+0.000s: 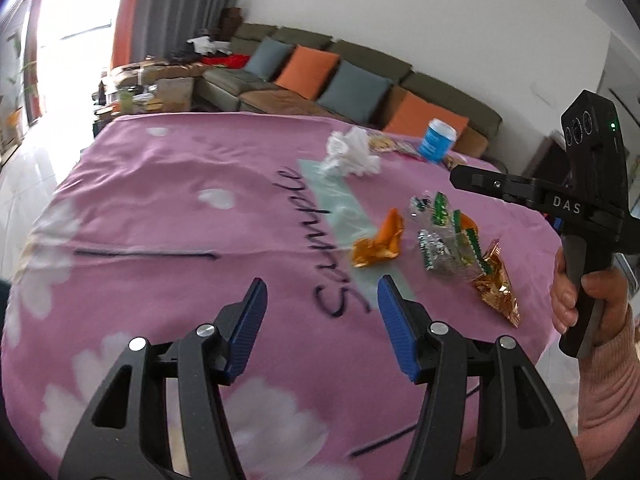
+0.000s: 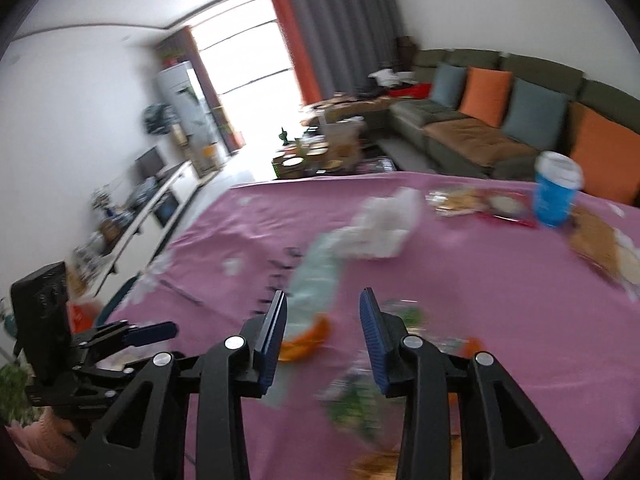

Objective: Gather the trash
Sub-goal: 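Move both tools back over the table toward the wrappers, then grasp orange peel with left tool while right tool grasps clear plastic bag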

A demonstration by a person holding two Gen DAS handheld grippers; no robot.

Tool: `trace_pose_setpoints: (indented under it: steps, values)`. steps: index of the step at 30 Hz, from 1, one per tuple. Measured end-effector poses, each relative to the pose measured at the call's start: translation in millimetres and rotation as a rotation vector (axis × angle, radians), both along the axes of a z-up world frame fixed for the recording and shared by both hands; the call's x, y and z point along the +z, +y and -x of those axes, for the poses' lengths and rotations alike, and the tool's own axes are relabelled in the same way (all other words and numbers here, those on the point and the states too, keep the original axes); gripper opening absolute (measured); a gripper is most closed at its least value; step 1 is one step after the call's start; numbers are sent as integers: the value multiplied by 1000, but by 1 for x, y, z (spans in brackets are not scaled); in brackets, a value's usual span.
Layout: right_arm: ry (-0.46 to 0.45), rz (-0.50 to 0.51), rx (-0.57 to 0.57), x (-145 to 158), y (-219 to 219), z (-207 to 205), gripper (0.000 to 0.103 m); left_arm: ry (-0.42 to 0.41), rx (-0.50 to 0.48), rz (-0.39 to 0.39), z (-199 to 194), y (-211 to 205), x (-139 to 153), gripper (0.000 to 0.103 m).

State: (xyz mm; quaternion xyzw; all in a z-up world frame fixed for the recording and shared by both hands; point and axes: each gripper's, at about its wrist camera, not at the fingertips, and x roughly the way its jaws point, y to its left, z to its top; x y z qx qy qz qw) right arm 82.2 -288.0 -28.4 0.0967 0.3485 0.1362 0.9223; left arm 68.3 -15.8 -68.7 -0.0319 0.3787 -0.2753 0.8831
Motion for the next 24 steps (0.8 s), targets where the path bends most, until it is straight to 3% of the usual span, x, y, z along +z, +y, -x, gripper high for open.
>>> trace_pose_setpoints:
  steps: [6,14,16,18,20,22,24]
  values:
    - [47,-4,-72,-19,-33,-8,39,56,-55,0,-23,-32,-4,57]
    - [111,-17,-48,-38,-27,-16,39,158,-63,-11,-49,-48,-23,54]
    - [124,-14,-44,-42,-24,-19,39,160,-71,-4,-51,-50,-22,52]
    - [135,-22,-42,-46,-24,-20,38,172,-78,1,-54,-52,-24,42]
    - [136,-20,-40,-47,-23,-21,34,178,-82,-1,-55,-55,-26,36]
    - [139,-16,-35,-48,-21,-21,18,177,-90,2,-55,-56,-26,28]
    - [142,-13,-31,-50,-20,-20,13,187,-97,9,-56,-57,-28,23]
